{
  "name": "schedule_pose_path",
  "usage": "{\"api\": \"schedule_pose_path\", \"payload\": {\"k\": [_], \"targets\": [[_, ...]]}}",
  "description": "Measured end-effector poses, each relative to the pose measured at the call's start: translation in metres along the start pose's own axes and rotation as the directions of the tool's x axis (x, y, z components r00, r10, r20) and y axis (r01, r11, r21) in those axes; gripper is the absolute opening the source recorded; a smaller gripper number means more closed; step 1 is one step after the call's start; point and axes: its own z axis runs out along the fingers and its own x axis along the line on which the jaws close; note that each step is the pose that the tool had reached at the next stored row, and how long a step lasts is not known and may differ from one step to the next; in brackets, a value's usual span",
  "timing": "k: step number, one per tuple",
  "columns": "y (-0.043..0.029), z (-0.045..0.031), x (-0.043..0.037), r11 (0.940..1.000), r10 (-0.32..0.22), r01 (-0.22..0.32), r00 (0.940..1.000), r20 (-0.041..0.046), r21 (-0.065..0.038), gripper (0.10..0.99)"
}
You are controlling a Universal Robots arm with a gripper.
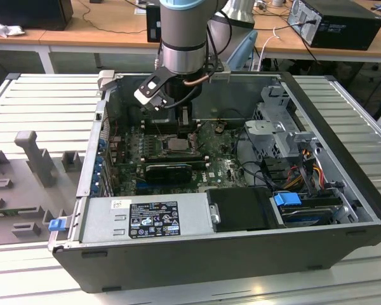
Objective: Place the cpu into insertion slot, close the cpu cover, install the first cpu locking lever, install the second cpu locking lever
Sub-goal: 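Close the cpu cover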
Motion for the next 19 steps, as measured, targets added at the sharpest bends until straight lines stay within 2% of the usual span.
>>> {"api": "schedule_pose_path", "payload": {"k": [2, 5, 10, 15, 19], "targets": [[0.0003, -0.0050, 0.0000, 1.0000, 0.000, 0.000, 1.0000, -0.0002, 0.000, 0.106], [0.0037, -0.0050, 0.0000, 1.0000, 0.000, 0.000, 1.0000, -0.0001, 0.000, 0.106], [0.0040, -0.0092, 0.0000, 1.0000, 0.000, 0.000, 1.0000, 0.0001, 0.000, 0.106], [0.0075, -0.0097, 0.0000, 1.0000, 0.000, 0.000, 1.0000, 0.0000, 0.000, 0.106], [0.0076, -0.0124, 0.0000, 1.0000, 0.000, 0.000, 1.0000, 0.0002, 0.000, 0.106]]}}
